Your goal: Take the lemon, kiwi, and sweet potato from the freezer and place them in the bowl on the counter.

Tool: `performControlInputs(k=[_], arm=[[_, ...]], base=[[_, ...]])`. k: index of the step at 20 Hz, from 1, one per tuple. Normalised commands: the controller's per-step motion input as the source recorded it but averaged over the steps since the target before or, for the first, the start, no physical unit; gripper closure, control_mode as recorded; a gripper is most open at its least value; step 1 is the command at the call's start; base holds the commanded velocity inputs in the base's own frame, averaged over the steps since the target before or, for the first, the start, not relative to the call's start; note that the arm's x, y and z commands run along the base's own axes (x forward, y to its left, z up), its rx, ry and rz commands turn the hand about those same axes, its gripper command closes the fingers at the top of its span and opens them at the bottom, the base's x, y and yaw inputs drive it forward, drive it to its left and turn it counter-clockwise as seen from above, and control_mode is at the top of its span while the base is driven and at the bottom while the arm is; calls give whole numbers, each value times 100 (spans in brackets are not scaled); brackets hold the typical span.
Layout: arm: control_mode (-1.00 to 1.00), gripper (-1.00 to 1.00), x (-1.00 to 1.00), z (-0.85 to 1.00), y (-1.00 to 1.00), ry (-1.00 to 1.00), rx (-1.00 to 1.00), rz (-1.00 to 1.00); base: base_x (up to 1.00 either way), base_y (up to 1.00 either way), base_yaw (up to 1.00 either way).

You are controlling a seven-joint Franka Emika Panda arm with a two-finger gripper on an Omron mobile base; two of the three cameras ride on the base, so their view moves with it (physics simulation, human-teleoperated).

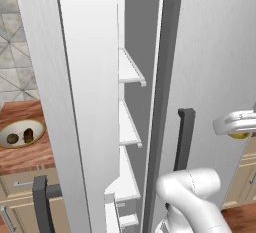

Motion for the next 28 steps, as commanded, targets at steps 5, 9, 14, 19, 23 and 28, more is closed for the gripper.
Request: performControlInputs(k=[5,9,14,19,23,28], arm=[[-100,100,0,0,1,4,-2,0],[-100,100,0,0,0,9,0,0],[100,100,0,0,0,3,0,0],[100,100,0,0,0,0,0,0],[100,100,0,0,0,0,0,0],[100,100,0,0,0,0,0,0]], base=[[0,0,0],[0,0,0],[-21,0,0],[-100,-17,-4],[-100,9,-6],[-69,83,-1]])
